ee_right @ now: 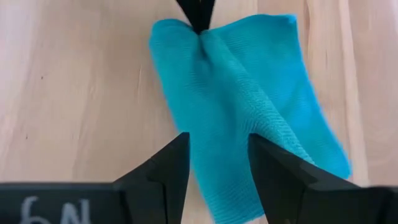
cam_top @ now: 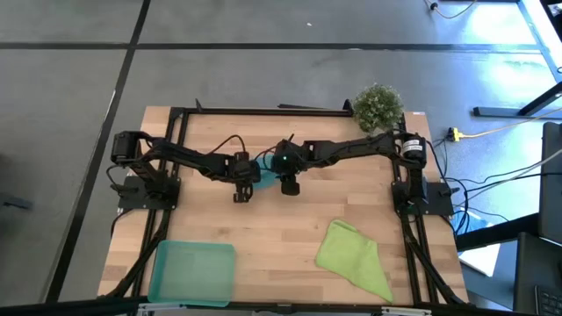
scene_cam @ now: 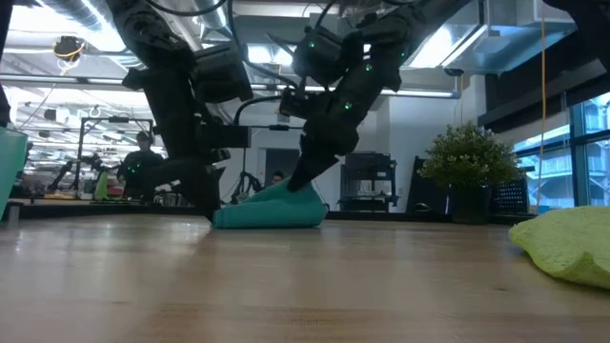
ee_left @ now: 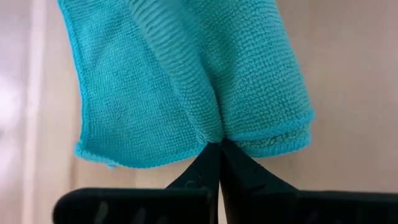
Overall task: Roll microfiber towels into tight, uniform cylinder then place into a basket
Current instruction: Roll the blue microfiber towel
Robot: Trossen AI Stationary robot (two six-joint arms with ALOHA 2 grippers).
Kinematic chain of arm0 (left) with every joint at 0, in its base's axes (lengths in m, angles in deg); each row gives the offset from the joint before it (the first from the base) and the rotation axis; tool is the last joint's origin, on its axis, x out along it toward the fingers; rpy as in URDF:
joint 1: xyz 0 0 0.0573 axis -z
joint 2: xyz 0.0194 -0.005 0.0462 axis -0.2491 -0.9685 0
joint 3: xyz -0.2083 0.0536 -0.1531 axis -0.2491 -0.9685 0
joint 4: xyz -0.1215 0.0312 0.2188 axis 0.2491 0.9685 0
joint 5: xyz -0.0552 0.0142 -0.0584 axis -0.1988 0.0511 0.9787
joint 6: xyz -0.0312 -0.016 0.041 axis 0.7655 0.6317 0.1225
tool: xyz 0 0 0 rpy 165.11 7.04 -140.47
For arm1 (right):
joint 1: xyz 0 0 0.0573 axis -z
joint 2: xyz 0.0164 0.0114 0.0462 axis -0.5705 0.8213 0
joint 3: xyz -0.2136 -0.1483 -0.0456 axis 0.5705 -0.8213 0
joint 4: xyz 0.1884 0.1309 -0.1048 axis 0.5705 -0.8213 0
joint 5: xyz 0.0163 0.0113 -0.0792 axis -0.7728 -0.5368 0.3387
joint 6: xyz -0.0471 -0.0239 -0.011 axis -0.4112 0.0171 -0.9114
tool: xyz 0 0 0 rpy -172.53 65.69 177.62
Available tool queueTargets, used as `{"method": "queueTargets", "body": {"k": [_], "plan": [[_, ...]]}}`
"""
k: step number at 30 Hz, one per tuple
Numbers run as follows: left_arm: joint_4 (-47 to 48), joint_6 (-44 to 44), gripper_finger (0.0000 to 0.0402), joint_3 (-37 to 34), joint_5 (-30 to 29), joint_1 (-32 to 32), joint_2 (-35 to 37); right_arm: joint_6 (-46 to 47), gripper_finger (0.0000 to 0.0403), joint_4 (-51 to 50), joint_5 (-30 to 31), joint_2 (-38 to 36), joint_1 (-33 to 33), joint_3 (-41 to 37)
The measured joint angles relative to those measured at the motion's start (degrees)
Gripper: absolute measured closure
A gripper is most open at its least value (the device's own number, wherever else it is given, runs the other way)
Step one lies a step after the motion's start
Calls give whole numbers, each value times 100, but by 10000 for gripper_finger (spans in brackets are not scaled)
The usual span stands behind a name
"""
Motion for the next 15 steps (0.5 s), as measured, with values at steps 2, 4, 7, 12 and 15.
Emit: {"method": "queueTargets", "body": {"k": [2, 4, 7, 12, 15], "plan": [[8, -3, 401, 0, 19, 79, 0, 4, 240, 6, 45, 18, -52, 0], [13, -11, 401, 0, 71, 163, 0, 41, 240, 18, 58, 96, -64, 2], [22, -9, 401, 0, 128, 294, 0, 166, 240, -41, 60, 304, -62, 2], [32, 105, 401, -4, 77, 426, -2, 153, 240, -52, 53, 583, -65, 12], [33, 282, 401, -4, -45, 436, -7, 160, 240, -75, 47, 640, -65, 22]]}}
